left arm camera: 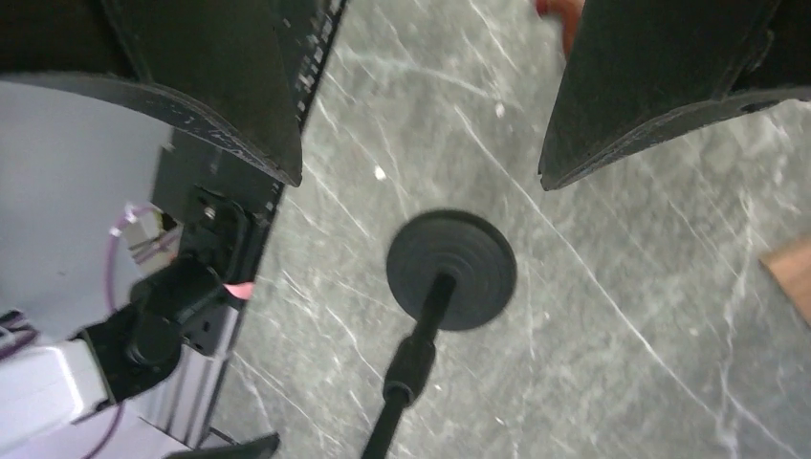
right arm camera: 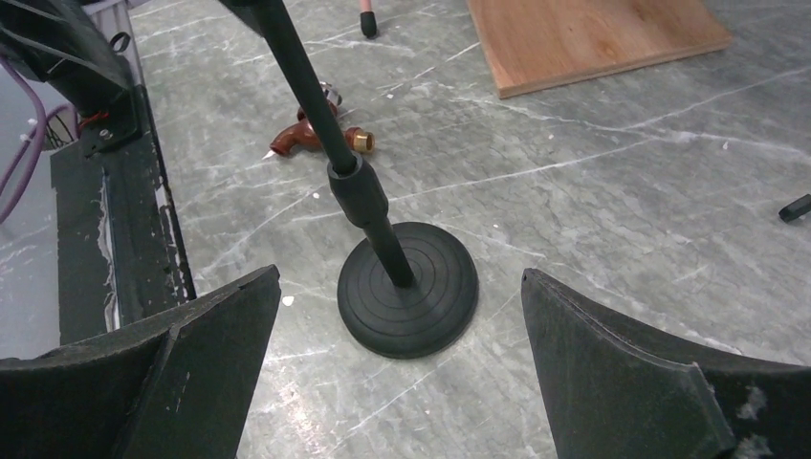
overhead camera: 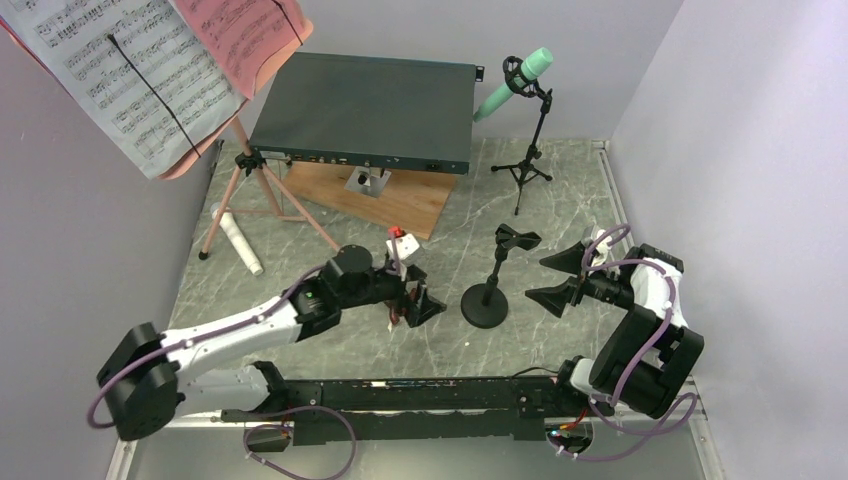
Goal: Pack up the instrument practice props
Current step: Pick up the microphone stand at the center of the board.
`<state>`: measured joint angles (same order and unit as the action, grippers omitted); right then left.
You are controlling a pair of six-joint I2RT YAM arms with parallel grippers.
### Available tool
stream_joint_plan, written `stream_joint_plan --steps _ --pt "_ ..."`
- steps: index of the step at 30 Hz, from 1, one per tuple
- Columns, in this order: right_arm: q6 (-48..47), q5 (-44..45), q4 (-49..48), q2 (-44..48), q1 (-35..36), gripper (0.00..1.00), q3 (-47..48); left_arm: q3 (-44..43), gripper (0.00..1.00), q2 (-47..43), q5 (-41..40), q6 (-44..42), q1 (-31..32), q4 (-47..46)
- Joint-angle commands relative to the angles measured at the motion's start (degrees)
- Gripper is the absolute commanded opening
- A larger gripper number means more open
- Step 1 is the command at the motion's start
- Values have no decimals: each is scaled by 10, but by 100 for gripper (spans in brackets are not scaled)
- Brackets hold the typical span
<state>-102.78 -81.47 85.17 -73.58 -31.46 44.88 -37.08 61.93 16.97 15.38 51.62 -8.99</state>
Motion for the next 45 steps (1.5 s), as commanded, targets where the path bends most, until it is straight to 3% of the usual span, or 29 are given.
stream_joint_plan --steps 1,6,13,21,28,40,43,45 --pt "-39 -10 7 9 6 100 -1 -37 99 82 -59 -80 14 -153" --pt "-34 -9 7 14 6 100 4 -86 100 189 -39 -62 21 -208" --pt "-25 -12 6 20 6 100 8 -105 96 286 -46 -118 51 -315" --pt "-20 -11 7 20 6 100 11 -158 90 358 -36 -128 70 -340" --pt "-14 -13 7 25 6 100 13 -199 65 385 -20 -105 77 -293" --pt "-8 -13 7 28 6 100 13 -197 57 390 -24 -99 85 -263" --pt "-7 -13 7 27 6 100 13 -204 49 396 -21 -95 86 -258" --pt "-8 -11 7 26 6 100 12 -210 38 399 -17 -90 87 -253"
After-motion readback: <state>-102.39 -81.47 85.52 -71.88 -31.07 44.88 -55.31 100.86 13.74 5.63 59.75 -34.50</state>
